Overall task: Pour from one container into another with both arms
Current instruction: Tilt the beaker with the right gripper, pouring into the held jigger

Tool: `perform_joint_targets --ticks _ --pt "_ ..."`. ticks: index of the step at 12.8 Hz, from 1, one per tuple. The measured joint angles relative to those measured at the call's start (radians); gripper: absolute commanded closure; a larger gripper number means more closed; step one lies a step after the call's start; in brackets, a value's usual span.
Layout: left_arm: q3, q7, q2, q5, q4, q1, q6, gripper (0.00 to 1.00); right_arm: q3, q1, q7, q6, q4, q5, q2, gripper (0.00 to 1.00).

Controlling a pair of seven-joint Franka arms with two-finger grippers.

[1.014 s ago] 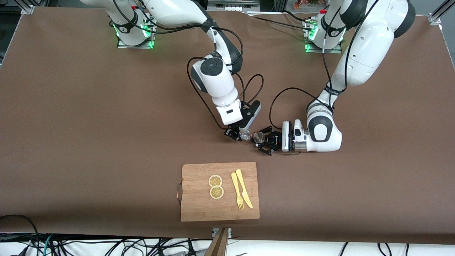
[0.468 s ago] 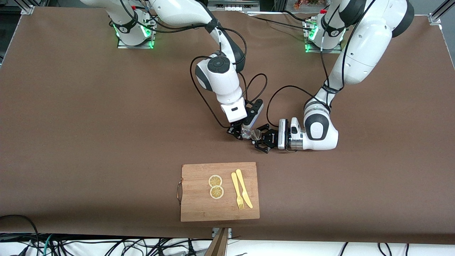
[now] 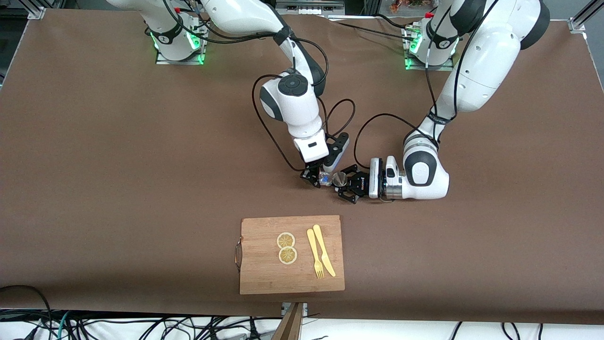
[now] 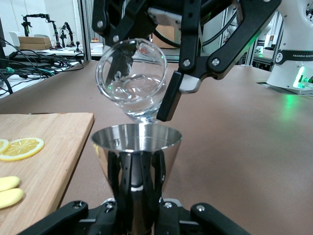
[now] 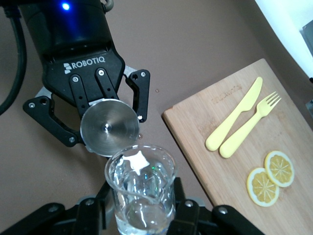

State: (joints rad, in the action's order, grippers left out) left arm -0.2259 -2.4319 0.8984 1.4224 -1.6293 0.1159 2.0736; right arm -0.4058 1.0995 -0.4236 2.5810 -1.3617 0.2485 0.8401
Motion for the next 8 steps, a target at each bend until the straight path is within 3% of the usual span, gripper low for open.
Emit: perform_joint_targets --ticks 8 --pt "-0.002 -0.004 -0.001 0.000 0.000 0.001 0.026 1.00 -0.021 0.008 0.003 -0.061 0.082 -0.088 0.034 0.70"
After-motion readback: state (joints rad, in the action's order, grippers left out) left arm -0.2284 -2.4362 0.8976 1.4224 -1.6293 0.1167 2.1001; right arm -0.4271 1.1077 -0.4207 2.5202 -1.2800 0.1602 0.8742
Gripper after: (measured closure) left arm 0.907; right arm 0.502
